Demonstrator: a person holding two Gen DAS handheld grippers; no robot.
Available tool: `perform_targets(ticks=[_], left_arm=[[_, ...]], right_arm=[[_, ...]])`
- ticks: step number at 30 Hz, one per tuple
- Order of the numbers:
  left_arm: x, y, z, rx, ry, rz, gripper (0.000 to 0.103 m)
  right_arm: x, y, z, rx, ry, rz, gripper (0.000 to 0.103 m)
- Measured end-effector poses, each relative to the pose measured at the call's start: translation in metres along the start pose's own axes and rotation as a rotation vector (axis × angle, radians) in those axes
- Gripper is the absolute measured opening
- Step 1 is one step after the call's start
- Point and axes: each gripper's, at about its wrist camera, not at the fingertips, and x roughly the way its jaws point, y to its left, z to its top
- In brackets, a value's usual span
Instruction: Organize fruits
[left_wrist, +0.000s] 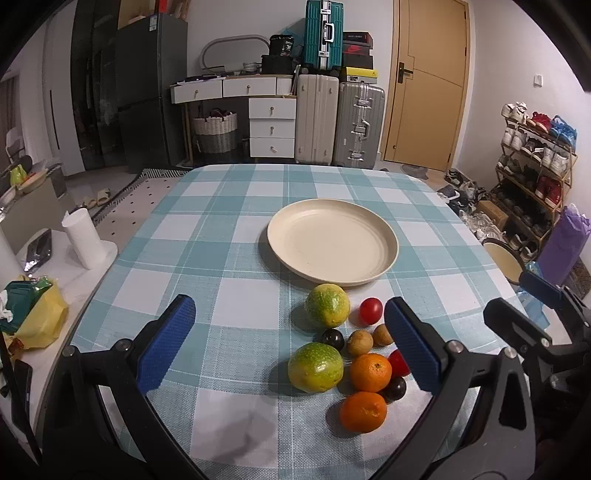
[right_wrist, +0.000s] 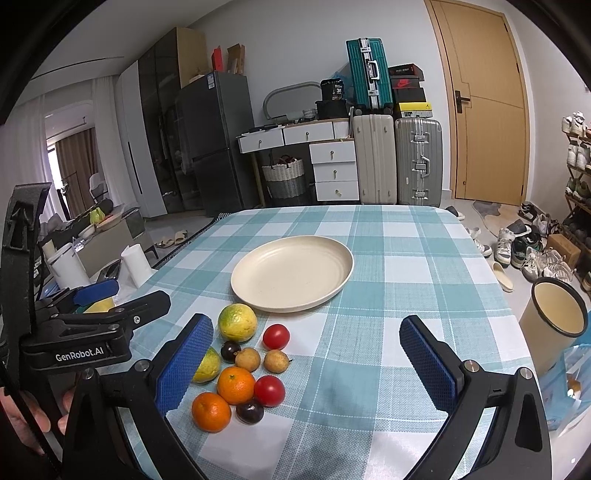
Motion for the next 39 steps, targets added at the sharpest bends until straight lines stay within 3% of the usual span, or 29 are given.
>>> perform_targets(ticks=[5,8,12,16,24,29,39], left_arm=[[0.005,0.008,0.004,0.010,0.081,-0.010,0.102],[0.006,0.014,0.003,-0.010,0.202,-0.050,0.102],[0.009,0.021,-0.004,-0.030,0.165,-0.097,0.102],[0.017,0.026,-0.011,-0.004,0.139,-0.090,0.102],[0.045,0.027,-0.025,-0.044,0.148,-0.171,0.102],[0.059,0.024,-0.027,-0.057,0.169,-0.219,0.094],[0.081,0.019,-0.034,-0.074,0.227,-0.292,0.069]], right_arm=[[0.003,-0.001,-0.001,0.003,0.006,0.002,0.103],[0.005,-0.001,-0.001,0.001,0.010,0.003,0.103],[0.007,-0.001,-0.003,-0.002,0.013,0.010,0.103],[0.011,-0.001,-0.004,0.001,0.020,0.033,0.103],[0.019,-0.003,-0.007,0.002,0.031,0.040,0.103],[0.024,-0.004,-0.009,0.008,0.042,0.037,0.103],[0.030,-0.008,-0.012,0.022,0.057,0.041,0.103]])
